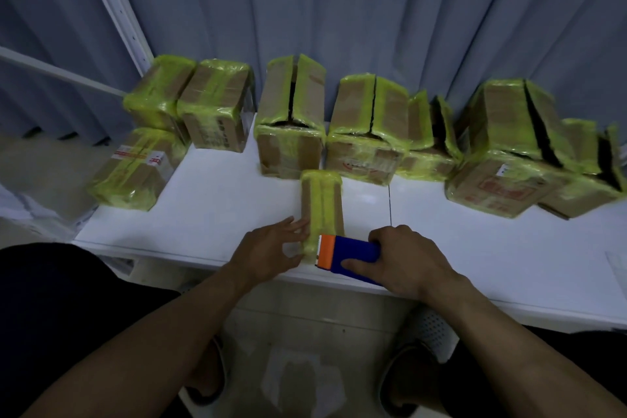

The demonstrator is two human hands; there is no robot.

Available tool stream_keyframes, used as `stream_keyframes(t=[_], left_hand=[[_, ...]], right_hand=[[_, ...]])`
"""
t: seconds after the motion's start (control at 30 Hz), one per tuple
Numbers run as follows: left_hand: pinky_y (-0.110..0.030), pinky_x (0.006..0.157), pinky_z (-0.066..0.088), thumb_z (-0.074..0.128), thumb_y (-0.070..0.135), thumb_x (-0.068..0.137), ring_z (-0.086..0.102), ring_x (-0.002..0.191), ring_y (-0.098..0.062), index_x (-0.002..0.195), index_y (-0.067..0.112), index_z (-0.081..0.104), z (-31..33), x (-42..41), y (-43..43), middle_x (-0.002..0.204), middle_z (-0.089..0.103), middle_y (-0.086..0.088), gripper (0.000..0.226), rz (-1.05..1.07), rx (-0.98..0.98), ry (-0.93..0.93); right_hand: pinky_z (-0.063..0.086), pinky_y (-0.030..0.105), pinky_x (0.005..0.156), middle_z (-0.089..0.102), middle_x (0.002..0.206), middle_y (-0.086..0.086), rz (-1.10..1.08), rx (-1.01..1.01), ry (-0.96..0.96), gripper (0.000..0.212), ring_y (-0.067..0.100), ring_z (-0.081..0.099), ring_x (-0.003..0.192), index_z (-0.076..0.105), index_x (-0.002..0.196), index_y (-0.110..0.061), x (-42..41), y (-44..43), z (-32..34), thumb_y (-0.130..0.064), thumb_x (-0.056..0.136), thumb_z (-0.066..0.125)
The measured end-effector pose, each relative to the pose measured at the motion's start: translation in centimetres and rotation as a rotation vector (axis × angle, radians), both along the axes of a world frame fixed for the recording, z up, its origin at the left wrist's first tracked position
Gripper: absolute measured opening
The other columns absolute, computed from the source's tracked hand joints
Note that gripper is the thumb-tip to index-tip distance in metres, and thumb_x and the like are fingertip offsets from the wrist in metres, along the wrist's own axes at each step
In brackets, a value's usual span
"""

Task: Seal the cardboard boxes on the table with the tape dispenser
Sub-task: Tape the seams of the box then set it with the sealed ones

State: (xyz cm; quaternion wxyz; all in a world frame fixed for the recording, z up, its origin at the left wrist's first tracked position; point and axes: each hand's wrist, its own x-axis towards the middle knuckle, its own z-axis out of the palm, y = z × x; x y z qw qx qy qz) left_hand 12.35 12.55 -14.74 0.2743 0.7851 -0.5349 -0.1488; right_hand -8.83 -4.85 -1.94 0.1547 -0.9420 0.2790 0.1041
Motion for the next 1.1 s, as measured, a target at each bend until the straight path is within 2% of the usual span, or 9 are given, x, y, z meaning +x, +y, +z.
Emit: stream_keyframes(t=[0.13,0.3,0.37,0.43,0.5,0.57,0.67,0.87,1.1], left_hand=[[-0.02,0.112,0.034,0.08,0.041,0.081,0.033,0.14,0.001,0.143,0.034,0.049,-0.3,-0.3,-0.3,0.151,0.038,0.02,0.07,0.001,-0.002,0.035],[-0.011,0.108,0.03,0.08,0.039,0.081,0.035,0.138,0.0,0.143,0.033,0.05,-0.2,-0.8,0.1,0.15,0.037,0.02,0.069,0.038,-0.011,0.02],[-0.018,0.11,0.035,0.079,0.039,0.082,0.042,0.136,-0.005,0.142,0.03,0.051,0.0,-1.2,0.3,0.149,0.039,0.018,0.068,0.049,-0.047,-0.006],[-0.025,0.112,0.039,0.076,0.046,0.082,0.04,0.133,-0.001,0.144,0.03,0.047,0.3,-1.6,0.3,0.148,0.037,0.02,0.07,0.043,-0.056,-0.02],[-0.021,0.112,0.032,0.07,0.06,0.081,0.03,0.134,0.005,0.146,0.037,0.043,0.9,-1.8,0.2,0.149,0.033,0.024,0.075,0.044,-0.002,-0.069],[-0.022,0.108,0.033,0.064,0.066,0.081,0.032,0.138,0.0,0.143,0.037,0.048,1.2,-1.8,0.1,0.149,0.039,0.02,0.07,0.042,-0.036,-0.17],[-0.029,0.105,0.045,0.061,0.053,0.088,0.048,0.133,-0.009,0.129,0.028,0.066,0.8,-1.9,-0.1,0.141,0.056,0.009,0.049,-0.021,-0.118,-0.225],[-0.036,0.092,0.057,0.077,0.038,0.084,0.058,0.125,-0.013,0.115,0.022,0.075,1.0,-2.1,-0.6,0.131,0.064,0.007,0.034,-0.05,-0.099,-0.283],[-0.034,0.087,0.059,0.073,0.043,0.086,0.061,0.118,-0.007,0.109,0.024,0.077,1.9,-1.9,-0.2,0.131,0.063,0.011,0.03,0.025,-0.075,-0.264]], right_hand=[[0.058,0.033,0.069,0.067,0.083,-0.009,-0.012,-0.043,0.017,0.057,0.012,0.065,0.074,0.063,0.093,-0.027,-0.9,-0.8,0.4,-0.083,0.079,0.059],[0.05,0.029,0.065,0.063,0.089,-0.008,0.009,-0.065,0.055,0.054,0.013,0.061,0.076,0.059,0.095,-0.027,0.0,-0.9,-0.5,-0.079,0.081,0.061],[0.048,0.028,0.064,0.061,0.088,-0.008,0.014,-0.076,0.069,0.053,0.013,0.059,0.075,0.057,0.094,-0.027,0.3,-1.0,-0.7,-0.079,0.082,0.061],[0.048,0.028,0.065,0.065,0.092,-0.006,0.019,-0.085,0.08,0.054,0.013,0.059,0.075,0.056,0.095,-0.027,0.4,-1.0,-0.8,-0.079,0.082,0.061],[0.05,0.029,0.067,0.063,0.091,-0.007,0.017,-0.084,0.08,0.054,0.014,0.06,0.076,0.056,0.095,-0.026,0.4,-1.1,-1.0,-0.079,0.082,0.06],[0.05,0.029,0.067,0.06,0.089,-0.008,0.015,-0.081,0.081,0.054,0.014,0.06,0.077,0.056,0.095,-0.027,0.4,-1.1,-1.1,-0.079,0.082,0.06],[0.049,0.028,0.066,0.065,0.093,-0.006,0.015,-0.078,0.078,0.054,0.014,0.06,0.077,0.055,0.096,-0.027,0.3,-1.0,-1.2,-0.079,0.082,0.06],[0.054,0.029,0.071,0.072,0.103,-0.003,0.004,-0.041,0.056,0.059,0.014,0.062,0.08,0.062,0.106,-0.024,0.0,-1.0,-1.3,-0.078,0.083,0.06],[0.047,0.028,0.062,0.066,0.091,-0.008,0.011,-0.035,0.039,0.054,0.012,0.061,0.076,0.062,0.097,-0.027,-1.8,-0.3,0.6,-0.079,0.082,0.06]])
